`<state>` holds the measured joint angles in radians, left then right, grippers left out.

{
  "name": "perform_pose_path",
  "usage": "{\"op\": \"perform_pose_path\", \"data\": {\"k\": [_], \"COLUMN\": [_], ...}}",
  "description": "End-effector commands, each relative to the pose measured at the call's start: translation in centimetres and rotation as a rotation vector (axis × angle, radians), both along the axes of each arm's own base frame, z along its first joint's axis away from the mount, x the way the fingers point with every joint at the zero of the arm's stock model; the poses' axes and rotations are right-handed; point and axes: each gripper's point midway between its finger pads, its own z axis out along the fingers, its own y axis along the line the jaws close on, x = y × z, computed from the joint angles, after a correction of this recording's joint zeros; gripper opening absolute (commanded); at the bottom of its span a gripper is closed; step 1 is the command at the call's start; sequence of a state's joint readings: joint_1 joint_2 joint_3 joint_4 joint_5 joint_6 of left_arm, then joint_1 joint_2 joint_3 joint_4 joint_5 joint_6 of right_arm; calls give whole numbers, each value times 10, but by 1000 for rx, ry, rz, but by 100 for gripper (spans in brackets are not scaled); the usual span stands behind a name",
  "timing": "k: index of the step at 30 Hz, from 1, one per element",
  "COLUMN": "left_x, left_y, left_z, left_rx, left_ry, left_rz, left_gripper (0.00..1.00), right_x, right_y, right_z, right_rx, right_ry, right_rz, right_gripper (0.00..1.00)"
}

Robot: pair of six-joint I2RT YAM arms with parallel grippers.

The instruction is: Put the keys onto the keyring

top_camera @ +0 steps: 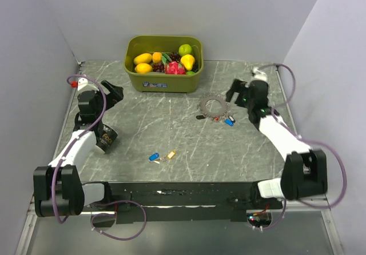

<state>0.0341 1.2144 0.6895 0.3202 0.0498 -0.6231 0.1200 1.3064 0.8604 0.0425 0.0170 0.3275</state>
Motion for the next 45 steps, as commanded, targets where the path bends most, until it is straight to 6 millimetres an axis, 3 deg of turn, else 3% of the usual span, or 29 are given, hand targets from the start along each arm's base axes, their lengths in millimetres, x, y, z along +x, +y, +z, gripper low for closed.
{"op": "perform_pose_path", "data": {"k": [1,5,6,7,9,15,16,23,27,30,33,37,41,44,45], "left_x": [4,-2,-4,-6,-2,6,2,-3,-18,-22,-26,-29,-25,-21,-21], "left_y": [-16,-43,-47,-55,-59,-72,-76,-75,-72,-63,-65,-76,-77,-85,-89], "left_z": [37,48,52,58,57,64,63,75,92,91,91,83,62,39,34], "left_rx": [-44,-71,-77,-95,-123,-150,-151,-107,-102,-99,-65,-67,-120,-171,-178], "left_ry": [-94,-161,-181,-209,-197,-187,-195,-213,-267,-246,-235,-203,-145,-70,-44], "left_rz": [-90,-244,-270,-317,-334,-414,-441,-434,-407,-351,-378,-452,-447,-469,-490], "left_gripper": [96,96,96,96,96,96,96,96,96,96,96,96,96,96,97], "right_x": [21,38,44,46,48,56,53,25,-11,-42,-70,-89,-88,-77,-74], "right_y": [46,87,95,101,113,128,129,148,167,190,209,234,242,234,231], "right_z": [-20,-53,-50,-72,-85,-120,-133,-153,-167,-171,-166,-147,-122,-94,-76], "right_rx": [-92,-205,-219,-232,-234,-232,-235,-144,-38,-11,6,73,101,69,63], "right_ry": [139,244,259,311,354,430,467,541,600,627,633,598,546,452,400], "right_rz": [138,204,216,236,260,292,301,392,465,548,603,679,701,652,642], "right_gripper": [100,100,100,100,100,100,99,99,99,98,99,100,100,100,100]}}
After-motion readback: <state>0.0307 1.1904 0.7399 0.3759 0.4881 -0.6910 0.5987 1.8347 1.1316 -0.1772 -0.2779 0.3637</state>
